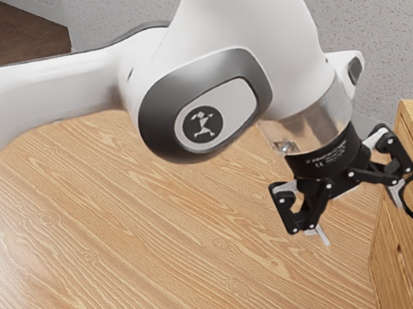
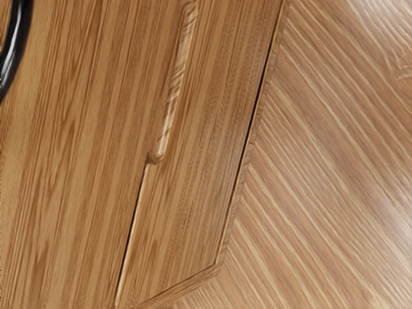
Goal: Pull the drawer handle with one arm to open the drawer
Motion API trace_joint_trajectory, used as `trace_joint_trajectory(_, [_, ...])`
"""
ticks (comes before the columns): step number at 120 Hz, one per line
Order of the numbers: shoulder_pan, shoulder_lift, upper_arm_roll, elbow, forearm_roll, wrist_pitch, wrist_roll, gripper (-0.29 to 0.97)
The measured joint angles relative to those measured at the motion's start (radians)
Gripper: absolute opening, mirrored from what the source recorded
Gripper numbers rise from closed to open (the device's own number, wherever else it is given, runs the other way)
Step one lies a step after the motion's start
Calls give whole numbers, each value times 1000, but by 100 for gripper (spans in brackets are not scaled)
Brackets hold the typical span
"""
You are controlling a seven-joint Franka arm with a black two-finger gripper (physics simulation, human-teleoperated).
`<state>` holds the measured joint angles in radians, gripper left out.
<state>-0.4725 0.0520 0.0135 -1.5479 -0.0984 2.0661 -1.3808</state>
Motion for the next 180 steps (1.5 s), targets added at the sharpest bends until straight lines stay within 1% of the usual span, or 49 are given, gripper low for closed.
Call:
trace_joint_trajectory(77, [-4,43,-1,30,4,2,0,68])
trace_joint_trajectory(107, [-2,28,3,13,3,2,0,68])
trace_joint_trajectory(124, [-10,15,3,-26,5,18,-1,68])
trace_joint_trajectory(139, [-10,-21,7,-73,6,41,-3,68])
trace_joint_trajectory(161, [-34,-93,42,-173,8,82,-5,68])
trace_joint_trajectory(180, [-23,-170,70,-257,8,112,-7,68])
